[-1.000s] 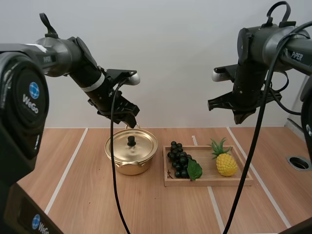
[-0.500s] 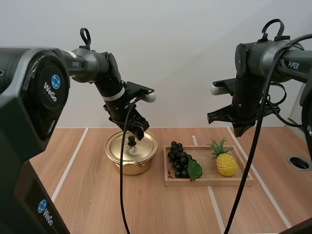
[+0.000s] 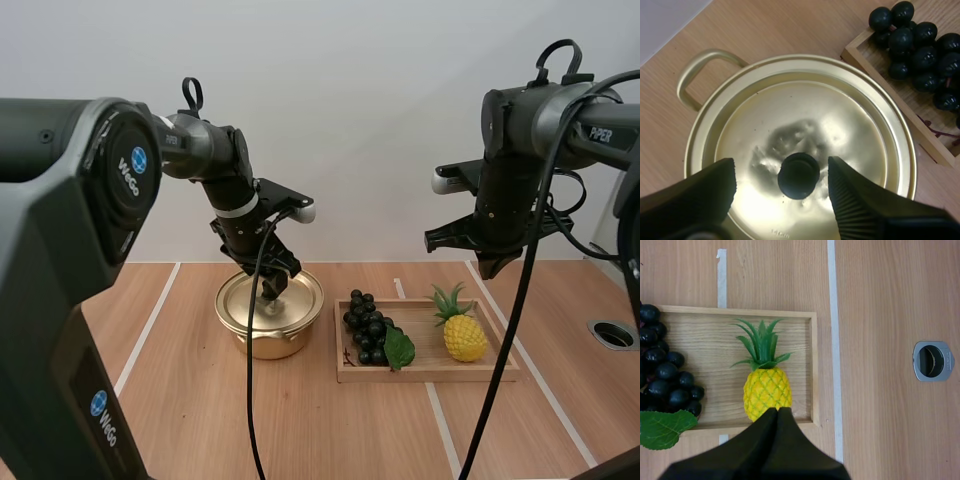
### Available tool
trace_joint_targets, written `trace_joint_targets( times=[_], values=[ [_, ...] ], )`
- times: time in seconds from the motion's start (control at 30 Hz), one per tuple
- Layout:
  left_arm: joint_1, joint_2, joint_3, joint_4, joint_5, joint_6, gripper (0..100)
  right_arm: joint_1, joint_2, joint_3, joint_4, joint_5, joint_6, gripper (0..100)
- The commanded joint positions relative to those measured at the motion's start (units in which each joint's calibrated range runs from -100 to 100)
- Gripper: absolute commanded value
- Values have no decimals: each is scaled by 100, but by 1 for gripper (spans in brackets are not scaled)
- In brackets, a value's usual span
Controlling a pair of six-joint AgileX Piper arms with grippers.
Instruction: Open the pot, put the pineapple inside, and close it
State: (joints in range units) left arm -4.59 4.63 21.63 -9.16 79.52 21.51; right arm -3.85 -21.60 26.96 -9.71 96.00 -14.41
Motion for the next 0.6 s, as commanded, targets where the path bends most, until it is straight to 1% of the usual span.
trace_joint_targets(
  times=[0.0,0.13,0.57],
  values=[
    [-22,48,-21,-90,-155,-12,87,-22,-46,19,-41,-39,-49,0],
    [-22,64,-21,-303,-213,69,87,-22,-46,19,-41,-74,-49,0],
    [-33,211,-21,-327,-14,95,86,-22,-46,19,-41,-173,-49,0]
  ],
)
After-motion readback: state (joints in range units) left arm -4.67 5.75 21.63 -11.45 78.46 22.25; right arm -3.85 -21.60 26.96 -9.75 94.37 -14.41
